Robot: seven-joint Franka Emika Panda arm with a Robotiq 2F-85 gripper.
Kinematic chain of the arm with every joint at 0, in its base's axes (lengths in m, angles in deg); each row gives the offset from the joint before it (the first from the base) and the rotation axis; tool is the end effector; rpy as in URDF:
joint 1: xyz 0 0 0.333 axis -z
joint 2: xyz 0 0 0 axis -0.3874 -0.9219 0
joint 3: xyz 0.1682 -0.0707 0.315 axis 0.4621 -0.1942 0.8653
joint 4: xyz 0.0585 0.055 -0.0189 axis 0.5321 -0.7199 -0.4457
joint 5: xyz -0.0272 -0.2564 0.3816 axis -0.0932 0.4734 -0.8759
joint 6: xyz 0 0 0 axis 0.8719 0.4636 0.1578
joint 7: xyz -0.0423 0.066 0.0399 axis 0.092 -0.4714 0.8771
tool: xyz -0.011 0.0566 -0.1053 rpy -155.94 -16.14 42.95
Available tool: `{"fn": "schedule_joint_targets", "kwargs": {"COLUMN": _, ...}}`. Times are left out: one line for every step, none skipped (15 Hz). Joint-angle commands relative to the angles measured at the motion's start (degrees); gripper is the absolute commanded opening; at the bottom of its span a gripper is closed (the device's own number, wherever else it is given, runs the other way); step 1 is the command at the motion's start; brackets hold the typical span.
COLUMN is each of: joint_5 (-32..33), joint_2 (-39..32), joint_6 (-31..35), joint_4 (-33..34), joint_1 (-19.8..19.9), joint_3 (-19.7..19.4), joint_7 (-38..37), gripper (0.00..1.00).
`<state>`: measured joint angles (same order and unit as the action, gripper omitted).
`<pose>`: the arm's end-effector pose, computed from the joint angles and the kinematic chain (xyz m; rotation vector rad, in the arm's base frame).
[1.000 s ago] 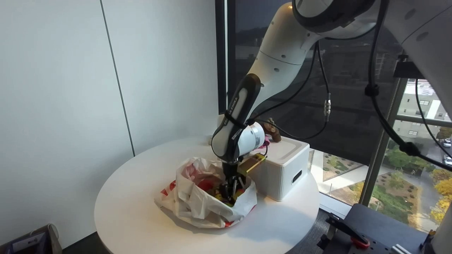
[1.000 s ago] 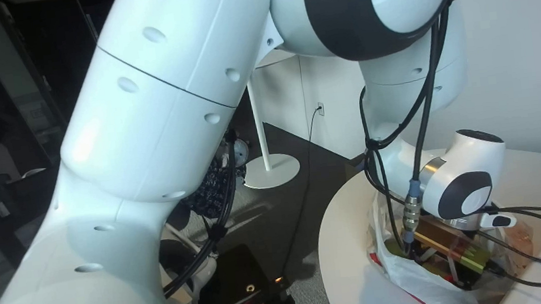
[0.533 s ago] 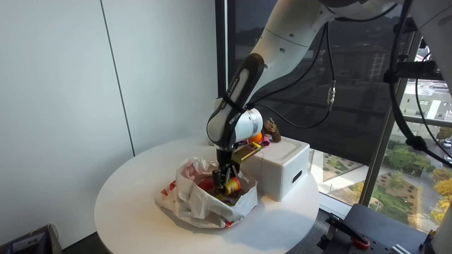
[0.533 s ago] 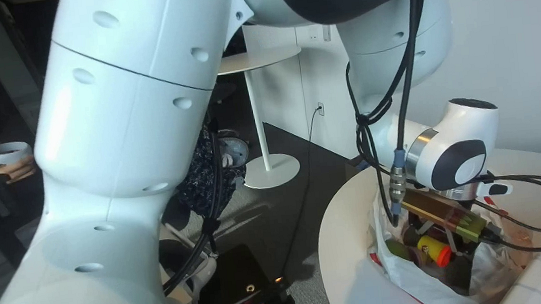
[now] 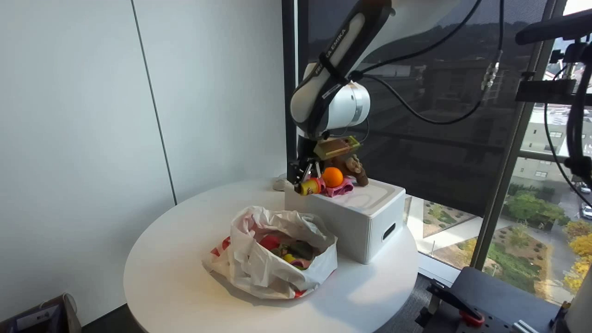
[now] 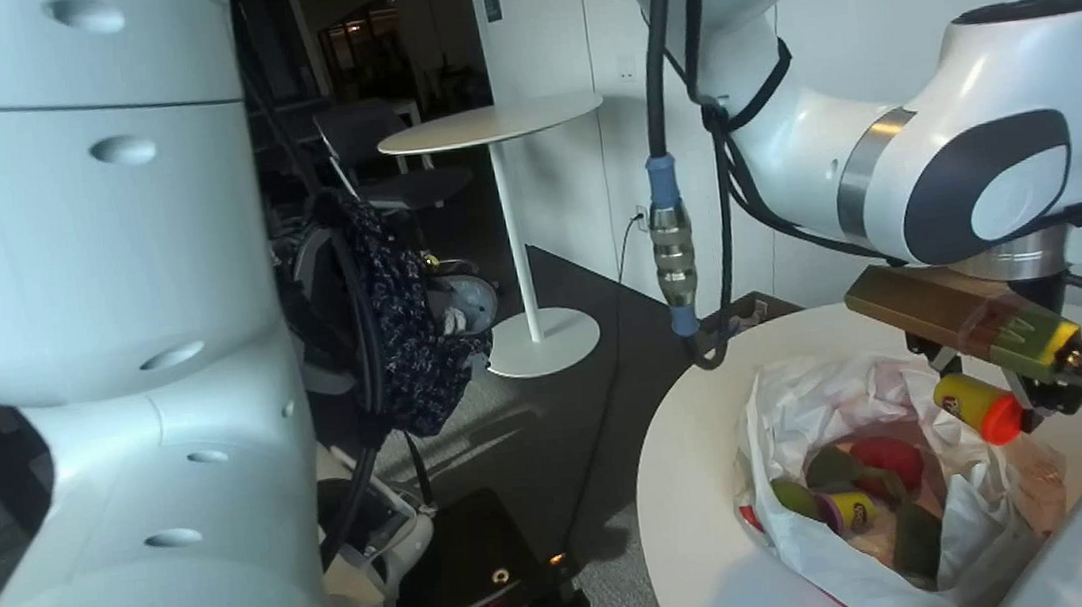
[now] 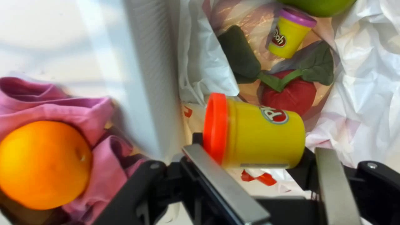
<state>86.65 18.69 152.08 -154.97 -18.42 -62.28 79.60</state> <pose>0.6194 -0.0420 0.2835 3.1060 0.0532 0.3343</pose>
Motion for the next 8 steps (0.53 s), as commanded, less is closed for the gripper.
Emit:
{"fn": "schedule_joint_targets", "kwargs": {"joint_5": 0.16, "joint_2": 8.89, "joint_6": 2.11, "joint_4": -5.14, "joint_1": 1.86, "joint_3": -4.51, "joint_7": -3.61, "gripper": 0.38}}
{"fn": "schedule_joint_targets", "kwargs": {"joint_5": 0.70, "joint_2": 9.27, "joint_6": 3.34, "joint_4": -5.18, "joint_1": 2.63, "joint_3": -5.96, "joint_7": -4.45, "gripper": 0.38}}
{"fn": "schedule_joint_targets", "kwargs": {"joint_5": 0.90, "joint_2": 9.32, "joint_6": 4.31, "joint_4": -5.01, "joint_1": 3.30, "joint_3": -7.19, "joint_7": -5.61, "gripper": 0.38}}
{"fn": "schedule_joint_targets", "kwargs": {"joint_5": 1.97, "joint_2": 8.35, "joint_6": 6.13, "joint_4": -4.44, "joint_1": 3.98, "joint_3": -8.47, "joint_7": -7.27, "gripper": 0.38}}
{"fn": "schedule_joint_targets", "kwargs": {"joint_5": 2.00, "joint_2": 7.25, "joint_6": 7.21, "joint_4": -3.73, "joint_1": 4.51, "joint_3": -9.24, "joint_7": -7.39, "gripper": 0.38}}
{"fn": "schedule_joint_targets", "kwargs": {"joint_5": 1.83, "joint_2": 5.66, "joint_6": 8.52, "joint_4": -2.93, "joint_1": 4.89, "joint_3": -9.82, "joint_7": -7.55, "gripper": 0.38}}
{"fn": "schedule_joint_targets", "kwargs": {"joint_5": 1.97, "joint_2": 4.17, "joint_6": 10.15, "joint_4": -2.35, "joint_1": 5.24, "joint_3": -10.45, "joint_7": -8.13, "gripper": 0.38}}
{"fn": "schedule_joint_targets", "kwargs": {"joint_5": 1.57, "joint_2": 2.68, "joint_6": 11.24, "joint_4": -1.80, "joint_1": 5.42, "joint_3": -10.78, "joint_7": -8.05, "gripper": 0.38}}
